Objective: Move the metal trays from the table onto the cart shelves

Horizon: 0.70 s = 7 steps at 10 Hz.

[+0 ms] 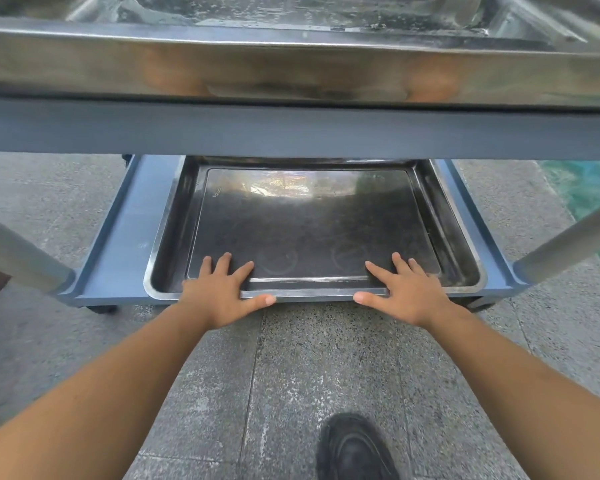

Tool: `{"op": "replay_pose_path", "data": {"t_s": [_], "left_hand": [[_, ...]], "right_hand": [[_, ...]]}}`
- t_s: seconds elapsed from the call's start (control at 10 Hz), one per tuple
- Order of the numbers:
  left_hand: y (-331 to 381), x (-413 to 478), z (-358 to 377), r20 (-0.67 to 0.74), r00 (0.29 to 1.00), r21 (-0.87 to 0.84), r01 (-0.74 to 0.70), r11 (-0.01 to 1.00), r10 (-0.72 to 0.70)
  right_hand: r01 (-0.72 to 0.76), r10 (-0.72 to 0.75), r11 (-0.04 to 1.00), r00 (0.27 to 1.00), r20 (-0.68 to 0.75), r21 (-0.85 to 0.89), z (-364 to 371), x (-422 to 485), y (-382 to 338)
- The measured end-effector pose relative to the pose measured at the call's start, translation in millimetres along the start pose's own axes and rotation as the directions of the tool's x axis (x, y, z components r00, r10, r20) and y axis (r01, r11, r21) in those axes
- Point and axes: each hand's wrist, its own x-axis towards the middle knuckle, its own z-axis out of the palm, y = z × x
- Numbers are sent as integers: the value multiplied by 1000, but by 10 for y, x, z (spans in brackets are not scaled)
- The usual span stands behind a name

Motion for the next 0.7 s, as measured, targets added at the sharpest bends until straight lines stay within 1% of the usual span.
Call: {"op": "replay_pose_path", "data": {"t_s": [0.4, 0.5, 0.6, 0.7], "left_hand": [[-15, 42, 45, -44, 999, 7, 5, 1000, -5], [-24, 19, 13, -29, 1000, 1, -1, 1000, 1], [11, -43, -21, -35, 999, 28, 25, 999, -24], [117, -224, -26, -22, 1000, 17, 19, 1000, -19]], "right_hand": [[8, -8, 1000, 1000, -20, -4, 22, 26, -2], [1, -1, 1000, 1000, 20, -3, -27, 28, -18], [-14, 13, 1000, 996, 88, 9, -106, 12, -36], [-5, 6, 1000, 996, 94, -14, -188, -113, -76]]}}
